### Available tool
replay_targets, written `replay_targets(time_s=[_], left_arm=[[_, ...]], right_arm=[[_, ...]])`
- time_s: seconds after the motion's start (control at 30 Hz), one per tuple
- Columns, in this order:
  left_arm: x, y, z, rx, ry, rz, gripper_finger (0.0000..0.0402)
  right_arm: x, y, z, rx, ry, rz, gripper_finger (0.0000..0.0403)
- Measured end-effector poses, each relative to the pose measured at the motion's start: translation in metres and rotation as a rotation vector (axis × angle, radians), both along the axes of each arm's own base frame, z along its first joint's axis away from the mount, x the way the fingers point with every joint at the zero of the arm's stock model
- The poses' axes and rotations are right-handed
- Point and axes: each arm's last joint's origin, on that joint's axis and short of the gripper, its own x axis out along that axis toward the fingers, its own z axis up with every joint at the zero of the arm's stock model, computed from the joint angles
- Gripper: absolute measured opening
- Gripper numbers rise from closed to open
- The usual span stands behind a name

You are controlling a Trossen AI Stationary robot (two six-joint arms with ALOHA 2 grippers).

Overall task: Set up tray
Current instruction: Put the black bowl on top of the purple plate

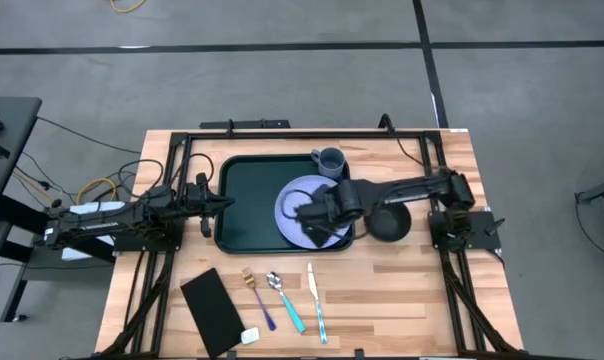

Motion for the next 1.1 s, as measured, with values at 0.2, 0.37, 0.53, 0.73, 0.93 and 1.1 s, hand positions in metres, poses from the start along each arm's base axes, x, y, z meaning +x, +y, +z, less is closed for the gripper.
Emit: replay_targets(time_s=[0.2,0.37,0.53,0.73,0.93,1.1], left_arm=[[0.000,0.000,0.000,0.000,0.000,0.000,0.0000],[0.000,0.000,0.000,0.000,0.000,-0.001,0.0000],[0.000,0.000,0.000,0.000,0.000,0.000,0.0000],[0.000,0.000,0.000,0.000,0.000,0.000,0.0000],[0.000,0.000,0.000,0.000,0.000,0.000,0.0000],[0.000,0.000,0.000,0.000,0.000,0.000,0.0000]], right_arm=[[-0.014,0.001,-0.020,0.038,0.069,-0.124,0.0144],[-0.028,-0.007,-0.055,0.036,0.233,-0.270,0.0141],[-0.033,-0.012,-0.071,0.075,0.284,-0.298,0.0141],[-0.036,-0.014,-0.090,0.078,0.307,-0.291,0.0135],[-0.044,-0.017,-0.115,0.115,0.347,-0.298,0.0128],[-0.050,-0.018,-0.123,0.103,0.381,-0.297,0.0114]])
